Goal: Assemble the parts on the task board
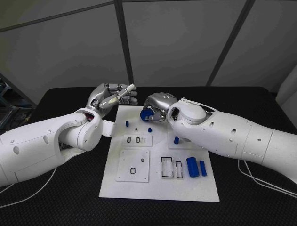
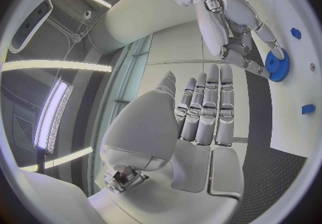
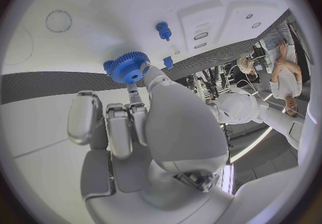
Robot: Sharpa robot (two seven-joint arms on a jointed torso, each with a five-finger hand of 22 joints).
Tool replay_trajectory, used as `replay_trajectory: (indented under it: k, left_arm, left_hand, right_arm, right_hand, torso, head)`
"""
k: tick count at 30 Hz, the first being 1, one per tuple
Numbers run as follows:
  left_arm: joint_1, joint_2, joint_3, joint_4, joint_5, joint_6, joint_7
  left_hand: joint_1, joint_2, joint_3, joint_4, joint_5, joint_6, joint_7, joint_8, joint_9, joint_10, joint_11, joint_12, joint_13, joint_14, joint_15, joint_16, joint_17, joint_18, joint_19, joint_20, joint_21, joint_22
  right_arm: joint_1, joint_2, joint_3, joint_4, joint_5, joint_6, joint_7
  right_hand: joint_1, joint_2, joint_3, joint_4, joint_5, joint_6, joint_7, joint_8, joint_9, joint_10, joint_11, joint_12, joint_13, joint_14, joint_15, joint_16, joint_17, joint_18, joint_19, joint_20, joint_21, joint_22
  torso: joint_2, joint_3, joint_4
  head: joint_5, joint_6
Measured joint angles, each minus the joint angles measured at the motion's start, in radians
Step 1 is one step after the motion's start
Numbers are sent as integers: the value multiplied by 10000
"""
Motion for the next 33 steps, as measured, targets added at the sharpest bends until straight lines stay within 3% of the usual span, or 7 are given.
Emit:
replay_trajectory:
  k: [6,12,21,23,31,33]
  left_arm:
    - [0,1,0,-5,0,0,-2]
    - [1,2,0,-12,0,0,-4]
    - [1,14,0,-27,0,1,-6]
    - [1,17,0,-30,0,1,-7]
    - [1,21,0,-41,0,2,-7]
    - [1,21,0,-44,0,2,-8]
  left_hand:
    - [0,0,0,0,0,0,0,0,0,0,0,0,0,0,0,0,-1,0,0,0,0,0]
    - [0,0,0,0,0,0,0,0,0,0,0,0,0,0,0,0,-1,0,0,0,0,0]
    - [0,0,0,0,0,0,0,0,0,0,0,1,0,0,0,0,-2,0,0,0,0,0]
    - [0,0,0,0,0,0,0,0,0,0,0,1,0,0,0,0,3,1,0,0,0,0]
    - [0,0,0,0,0,0,0,0,0,0,0,1,0,0,0,0,19,0,0,0,0,-1]
    - [0,0,0,0,0,0,0,0,0,0,0,-41,0,0,0,0,19,1,0,0,0,0]
  right_arm:
    - [8,45,5,-85,19,120,68]
    - [-1,79,-15,-172,41,350,75]
    - [-11,69,-11,-193,52,558,-2]
    - [-12,68,-13,-191,54,584,-14]
    - [-20,51,-18,-187,95,663,-42]
    - [-20,31,-18,-187,128,697,-52]
  right_hand:
    - [-413,-155,53,29,-77,-73,-35,-217,1,0,0,-51,0,0,0,0,-1,1,-1,0,0,-9]
    - [-598,-176,19,50,-212,-326,69,-368,-29,0,75,-167,0,-37,37,0,-1,1,-1,72,0,-24]
    - [-744,-342,-35,49,-304,-506,99,-378,-31,-2,77,-209,0,-1,74,0,-2,1,-37,107,0,-32]
    - [-813,-411,-92,75,-385,-671,125,-423,-32,2,147,-213,0,-36,108,0,-2,0,-2,142,0,-32]
    - [-1416,-345,-327,286,-464,-1091,162,-433,-53,0,146,-251,0,0,143,0,-3,1,-40,179,0,-32]
    - [-1774,-276,-393,503,-253,-1106,177,-433,-28,-35,182,-251,0,-36,180,0,-3,1,-1,217,0,-27]
  torso:
    - [0,0,0]
    - [1,0,1]
    - [1,4,0]
    - [1,5,1]
    - [0,5,1]
    - [1,5,1]
  head:
    - [21,8]
    - [22,6]
    - [15,21]
    - [16,28]
    - [18,62]
    - [17,72]
